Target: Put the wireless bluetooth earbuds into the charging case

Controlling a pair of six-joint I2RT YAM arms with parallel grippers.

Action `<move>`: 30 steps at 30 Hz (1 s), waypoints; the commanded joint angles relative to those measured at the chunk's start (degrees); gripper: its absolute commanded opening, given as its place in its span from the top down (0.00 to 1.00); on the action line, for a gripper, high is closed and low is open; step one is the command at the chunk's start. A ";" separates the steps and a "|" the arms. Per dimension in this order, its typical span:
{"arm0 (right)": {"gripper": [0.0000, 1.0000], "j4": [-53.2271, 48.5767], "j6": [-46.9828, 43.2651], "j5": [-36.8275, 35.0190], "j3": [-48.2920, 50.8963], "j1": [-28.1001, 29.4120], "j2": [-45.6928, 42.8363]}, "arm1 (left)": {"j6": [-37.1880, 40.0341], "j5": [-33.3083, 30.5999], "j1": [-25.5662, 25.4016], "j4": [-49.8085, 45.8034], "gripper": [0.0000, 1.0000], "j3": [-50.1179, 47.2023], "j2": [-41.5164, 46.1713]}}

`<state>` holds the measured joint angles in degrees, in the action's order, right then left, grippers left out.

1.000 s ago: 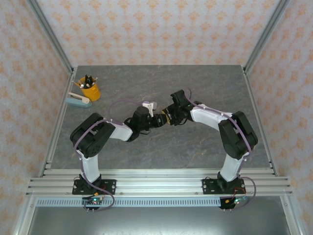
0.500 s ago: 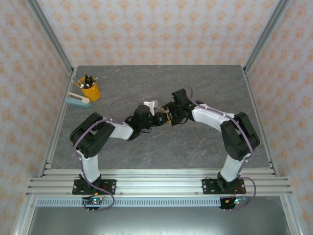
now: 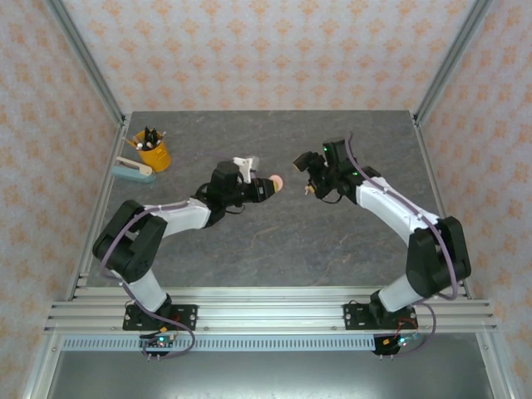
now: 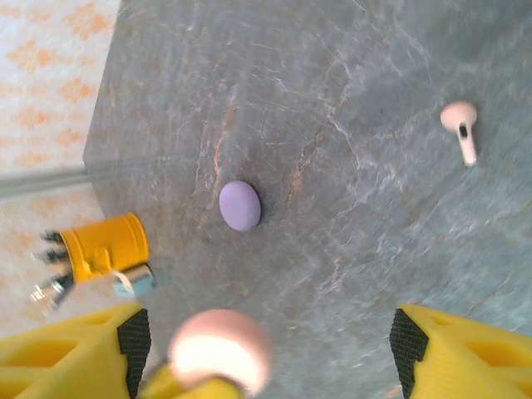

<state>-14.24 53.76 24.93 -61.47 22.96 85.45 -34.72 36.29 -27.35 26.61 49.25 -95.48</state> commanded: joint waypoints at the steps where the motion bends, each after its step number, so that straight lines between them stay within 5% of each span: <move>1: 0.23 6.48 -19.06 3.00 4.37 -0.11 -4.24 | 5.98 8.92 1.87 -7.67 0.96 3.61 4.00; 10: 0.27 22.06 -24.23 18.82 9.97 -0.11 -6.00 | 12.42 16.33 3.37 -21.55 0.97 10.65 7.83; 30: 0.35 21.89 -24.27 20.09 9.04 1.92 -2.71 | 13.38 15.78 3.79 -22.84 1.00 11.03 9.83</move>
<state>6.09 30.83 45.43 -51.75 24.73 81.41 -22.39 50.63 -23.99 4.21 58.59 -87.61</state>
